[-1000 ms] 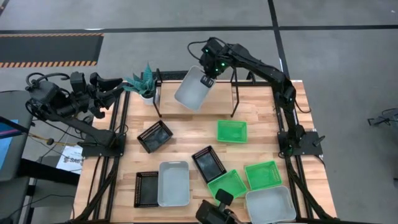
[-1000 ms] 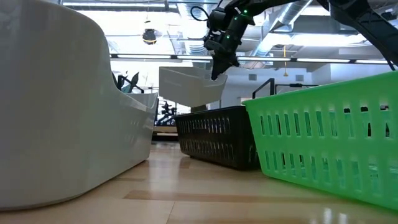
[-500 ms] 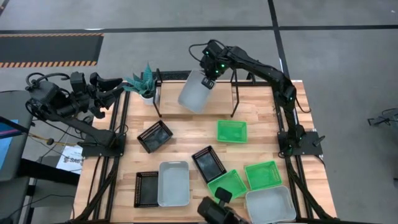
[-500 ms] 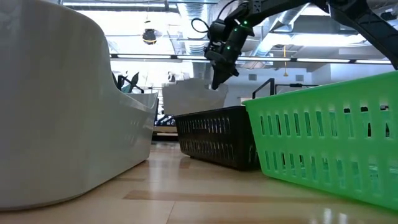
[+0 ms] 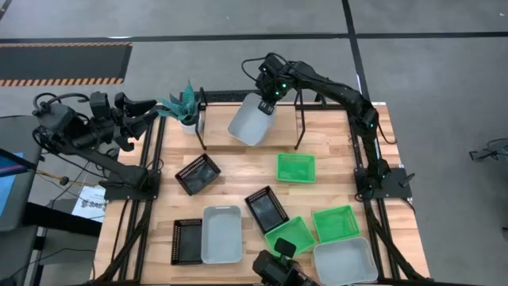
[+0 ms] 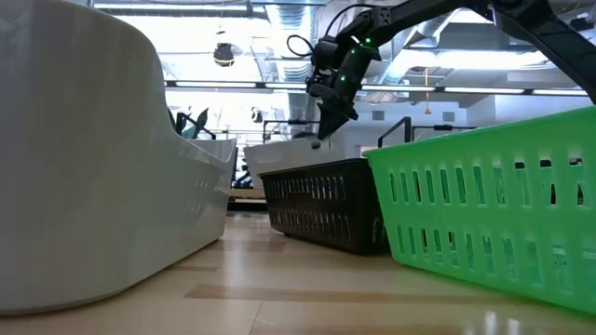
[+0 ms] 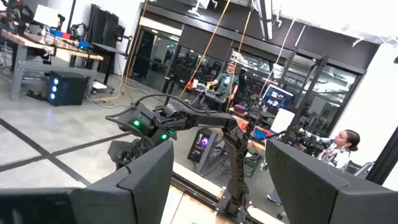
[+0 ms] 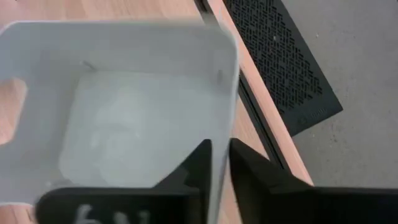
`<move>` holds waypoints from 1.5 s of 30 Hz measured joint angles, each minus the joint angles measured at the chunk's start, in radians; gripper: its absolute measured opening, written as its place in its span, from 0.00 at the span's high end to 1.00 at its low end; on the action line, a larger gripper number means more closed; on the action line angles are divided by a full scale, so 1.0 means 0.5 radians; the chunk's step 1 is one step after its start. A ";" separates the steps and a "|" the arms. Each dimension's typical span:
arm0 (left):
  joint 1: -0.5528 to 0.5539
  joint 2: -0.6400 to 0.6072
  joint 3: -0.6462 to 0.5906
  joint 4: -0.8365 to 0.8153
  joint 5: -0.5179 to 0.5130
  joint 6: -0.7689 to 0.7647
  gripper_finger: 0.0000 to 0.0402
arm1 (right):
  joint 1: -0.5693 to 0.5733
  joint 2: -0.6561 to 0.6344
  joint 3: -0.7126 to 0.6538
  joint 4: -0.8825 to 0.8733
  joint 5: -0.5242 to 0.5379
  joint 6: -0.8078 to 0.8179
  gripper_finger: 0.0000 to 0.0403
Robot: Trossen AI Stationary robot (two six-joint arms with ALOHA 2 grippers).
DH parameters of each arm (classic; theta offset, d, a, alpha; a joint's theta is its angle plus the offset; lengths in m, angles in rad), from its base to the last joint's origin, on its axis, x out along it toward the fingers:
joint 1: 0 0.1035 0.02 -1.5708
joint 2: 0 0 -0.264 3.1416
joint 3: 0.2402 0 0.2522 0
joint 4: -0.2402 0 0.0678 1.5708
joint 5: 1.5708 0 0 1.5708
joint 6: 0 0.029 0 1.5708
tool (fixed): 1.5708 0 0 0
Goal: Stack baskets on shelf by color
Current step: Put the top gray bin on the shelf
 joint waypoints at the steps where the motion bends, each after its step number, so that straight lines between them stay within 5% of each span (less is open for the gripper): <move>1: 0.000 0.000 0.000 0.000 0.000 0.005 0.39 | 0.000 0.000 0.000 0.021 0.013 0.000 0.73; 8: 0.000 0.000 0.000 0.000 0.000 0.011 0.39 | 0.000 0.000 0.073 0.104 0.199 0.160 0.45; 12: 0.000 0.000 0.000 0.001 0.000 -0.018 0.39 | 0.029 -0.009 0.301 -0.237 0.219 0.467 0.41; 17: 0.000 0.000 0.000 -0.001 0.000 -0.032 0.39 | 0.149 -0.005 0.351 -0.649 0.218 0.704 0.54; 25: 0.000 0.000 0.000 -0.002 0.000 -0.035 0.39 | 0.320 0.000 0.058 -0.746 0.328 0.783 0.96; 35: 0.000 0.000 -0.001 -0.003 -0.001 -0.009 0.39 | 0.288 0.000 -0.267 -0.547 0.441 0.888 0.93; 45: 0.000 0.000 -0.001 -0.005 0.000 -0.009 0.39 | 0.248 0.000 -0.316 0.057 0.405 0.757 0.97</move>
